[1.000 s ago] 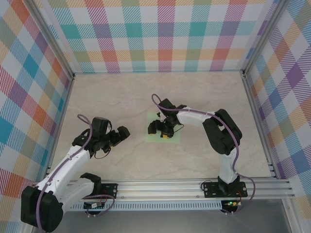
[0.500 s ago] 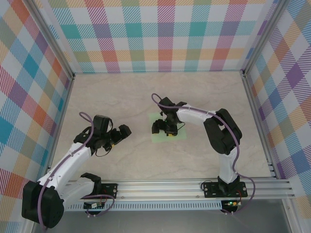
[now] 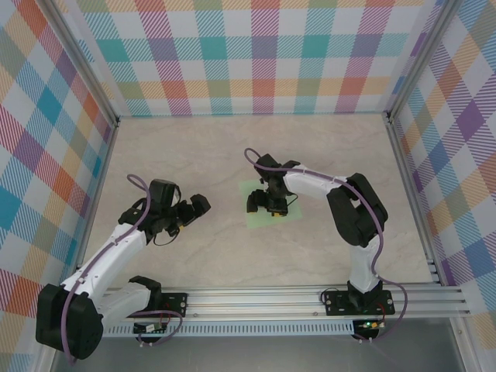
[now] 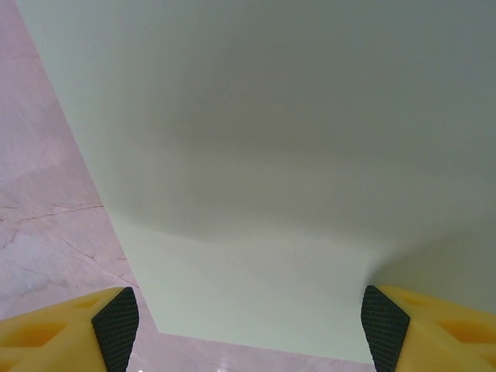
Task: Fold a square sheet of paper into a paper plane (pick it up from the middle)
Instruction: Move the square sheet of paper to the center of the table.
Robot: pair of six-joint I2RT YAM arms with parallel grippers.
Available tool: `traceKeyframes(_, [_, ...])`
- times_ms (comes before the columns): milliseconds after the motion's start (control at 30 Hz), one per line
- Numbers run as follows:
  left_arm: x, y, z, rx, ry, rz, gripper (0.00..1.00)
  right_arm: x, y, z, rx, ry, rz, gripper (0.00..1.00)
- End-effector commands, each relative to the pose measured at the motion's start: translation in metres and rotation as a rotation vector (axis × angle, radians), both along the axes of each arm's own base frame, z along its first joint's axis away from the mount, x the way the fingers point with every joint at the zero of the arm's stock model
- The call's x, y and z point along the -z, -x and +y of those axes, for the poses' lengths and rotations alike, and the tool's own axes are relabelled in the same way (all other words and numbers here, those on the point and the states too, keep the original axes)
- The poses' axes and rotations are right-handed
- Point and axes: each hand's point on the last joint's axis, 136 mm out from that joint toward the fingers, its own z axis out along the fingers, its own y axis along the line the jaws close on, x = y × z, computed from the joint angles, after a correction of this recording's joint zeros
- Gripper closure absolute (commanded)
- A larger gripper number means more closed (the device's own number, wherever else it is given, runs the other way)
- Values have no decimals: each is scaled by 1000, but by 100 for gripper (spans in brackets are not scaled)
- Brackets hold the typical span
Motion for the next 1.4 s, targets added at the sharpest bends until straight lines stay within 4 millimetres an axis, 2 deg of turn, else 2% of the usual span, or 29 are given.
traceKeyframes(0, [-15, -8, -4, 8, 7, -49, 0, -13, 4, -8, 14, 3, -1, 22])
traceKeyframes(300, [-18, -10, -9, 12, 13, -64, 0, -22, 10, -14, 17, 3, -16, 21])
traceKeyframes(500, [-18, -12, -4, -12, -15, -78, 0, -30, 8, -13, 25, -14, -40, 21])
traceKeyframes(867, [-13, -15, 1, -26, -54, -67, 0, -23, -14, 14, 26, -93, -29, 22])
traceKeyframes(1167, [-8, -11, 8, -47, -73, -67, 0, -23, -4, 17, 19, -150, 1, 24])
traceKeyframes(1367, [-6, -5, 13, -57, -84, -82, 0, -21, -5, 20, 23, -160, 8, 25])
